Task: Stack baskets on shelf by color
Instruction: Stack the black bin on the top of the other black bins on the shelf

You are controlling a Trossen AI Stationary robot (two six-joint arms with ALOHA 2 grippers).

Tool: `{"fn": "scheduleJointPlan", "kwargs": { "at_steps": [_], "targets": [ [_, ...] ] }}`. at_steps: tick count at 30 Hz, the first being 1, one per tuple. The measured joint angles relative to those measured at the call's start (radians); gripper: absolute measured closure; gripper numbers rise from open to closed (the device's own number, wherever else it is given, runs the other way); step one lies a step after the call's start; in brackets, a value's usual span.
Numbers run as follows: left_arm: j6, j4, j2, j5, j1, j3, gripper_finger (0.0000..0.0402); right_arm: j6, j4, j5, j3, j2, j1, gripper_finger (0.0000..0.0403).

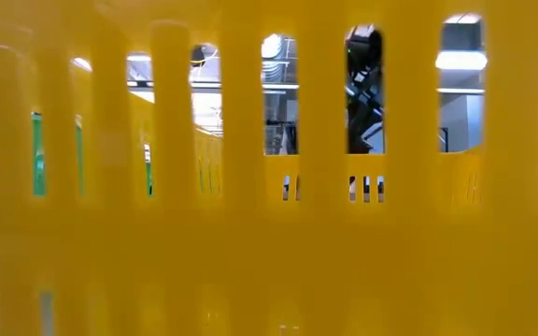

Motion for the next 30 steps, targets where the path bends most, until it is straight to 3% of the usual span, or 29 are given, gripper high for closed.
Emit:
{"fn": "scheduleJointPlan", "kwargs": {
  "at_steps": [21, 30],
  "targets": [
    [-0.005, 0.002, 0.000, -0.002, 0.000, 0.000, 0.0391, -0.089, 0.002, -0.005, 0.198, -0.054, -0.031, 0.0401],
    [-0.006, 0.002, 0.000, -0.003, 0.000, 0.000, 0.0391, -0.137, 0.002, 0.039, 0.230, -0.054, -0.032, 0.0401]
  ]
}}
